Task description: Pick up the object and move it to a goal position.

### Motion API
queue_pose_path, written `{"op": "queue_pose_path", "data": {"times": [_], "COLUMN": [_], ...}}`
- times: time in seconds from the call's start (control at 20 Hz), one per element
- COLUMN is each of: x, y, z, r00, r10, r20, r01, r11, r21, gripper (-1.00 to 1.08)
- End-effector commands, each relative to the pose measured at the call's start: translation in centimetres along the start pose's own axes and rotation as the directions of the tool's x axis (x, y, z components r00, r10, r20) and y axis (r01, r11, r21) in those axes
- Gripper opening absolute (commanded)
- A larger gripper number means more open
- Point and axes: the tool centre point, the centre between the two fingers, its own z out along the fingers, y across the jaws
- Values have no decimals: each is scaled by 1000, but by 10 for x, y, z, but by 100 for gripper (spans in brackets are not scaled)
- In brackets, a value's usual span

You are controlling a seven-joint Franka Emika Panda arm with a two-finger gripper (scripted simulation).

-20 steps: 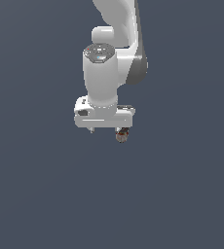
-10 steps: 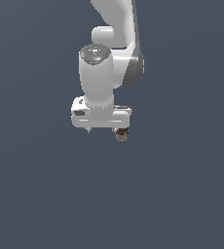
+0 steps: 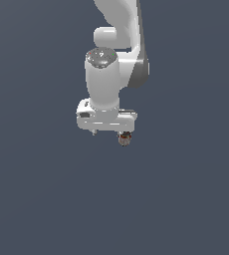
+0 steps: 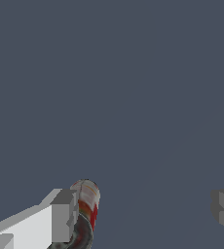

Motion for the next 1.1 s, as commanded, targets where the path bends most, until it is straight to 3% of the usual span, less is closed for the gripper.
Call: {"op": "queue_pose_path", "data": {"times": [0.0, 0.5, 1.05], "x": [-4, -27, -61], "y": [-4, -28, -56], "z": [3, 22, 45], "r00": [1000, 978, 902], "r10": [28, 207, 432], "r20": [1, 8, 16], "r01": [-28, -207, -432], "r11": [1000, 978, 902], "r21": [0, 0, -5], "gripper": [100, 100, 100]}}
